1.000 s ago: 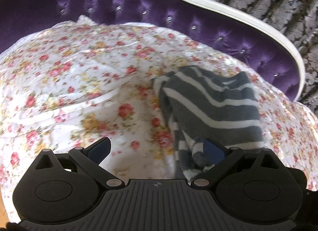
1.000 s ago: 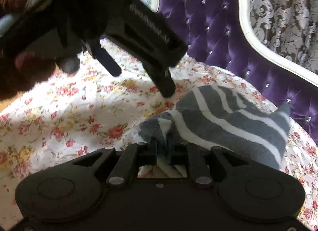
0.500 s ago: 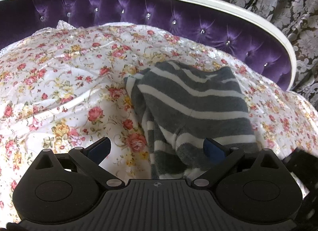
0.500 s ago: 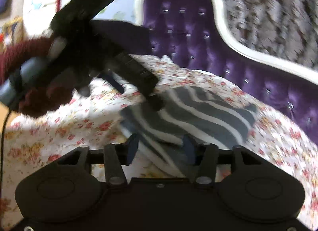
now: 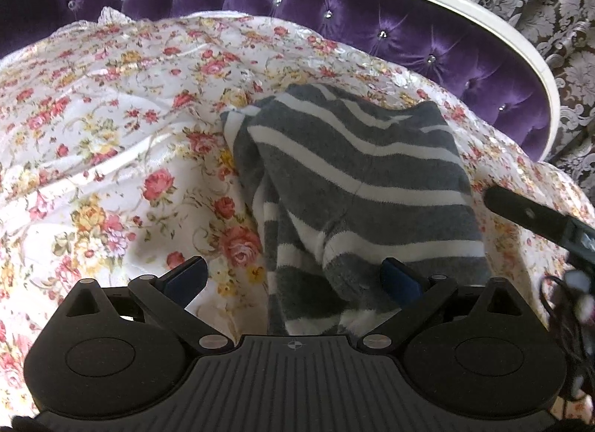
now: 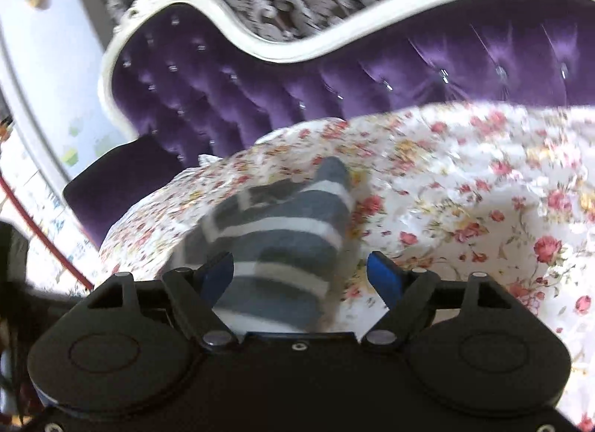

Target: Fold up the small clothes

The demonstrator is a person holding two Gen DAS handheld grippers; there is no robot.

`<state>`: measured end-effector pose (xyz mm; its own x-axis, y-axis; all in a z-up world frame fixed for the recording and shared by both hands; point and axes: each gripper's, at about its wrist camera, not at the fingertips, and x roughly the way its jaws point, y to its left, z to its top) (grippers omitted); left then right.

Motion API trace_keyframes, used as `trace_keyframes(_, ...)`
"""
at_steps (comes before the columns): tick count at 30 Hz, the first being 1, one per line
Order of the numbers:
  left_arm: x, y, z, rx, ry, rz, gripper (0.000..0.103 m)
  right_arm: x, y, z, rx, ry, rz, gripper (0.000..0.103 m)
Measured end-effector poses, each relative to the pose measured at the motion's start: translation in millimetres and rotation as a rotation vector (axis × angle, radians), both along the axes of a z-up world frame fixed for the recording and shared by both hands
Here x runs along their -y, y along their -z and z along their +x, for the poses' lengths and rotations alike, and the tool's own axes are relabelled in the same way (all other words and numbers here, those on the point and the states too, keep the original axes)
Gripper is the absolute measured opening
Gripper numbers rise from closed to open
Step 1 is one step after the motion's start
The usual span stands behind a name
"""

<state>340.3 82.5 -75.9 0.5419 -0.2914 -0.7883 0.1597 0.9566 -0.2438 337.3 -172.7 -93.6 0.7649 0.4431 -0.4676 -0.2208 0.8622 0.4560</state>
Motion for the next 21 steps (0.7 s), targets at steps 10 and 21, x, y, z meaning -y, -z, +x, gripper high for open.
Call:
trace_keyframes(10,2.4,6.2,5.5,-0.023,0.004,-0.022,0.101,-0.3,29.8,26.4,-0.078,-0.025,0.124,0.086)
trace_keyframes(21,4.4,8.7,10.2,-0.019,0.022,-0.029,0.101,-17.8,30.2,43.8,-0.070,-0.093,0.123,0.088)
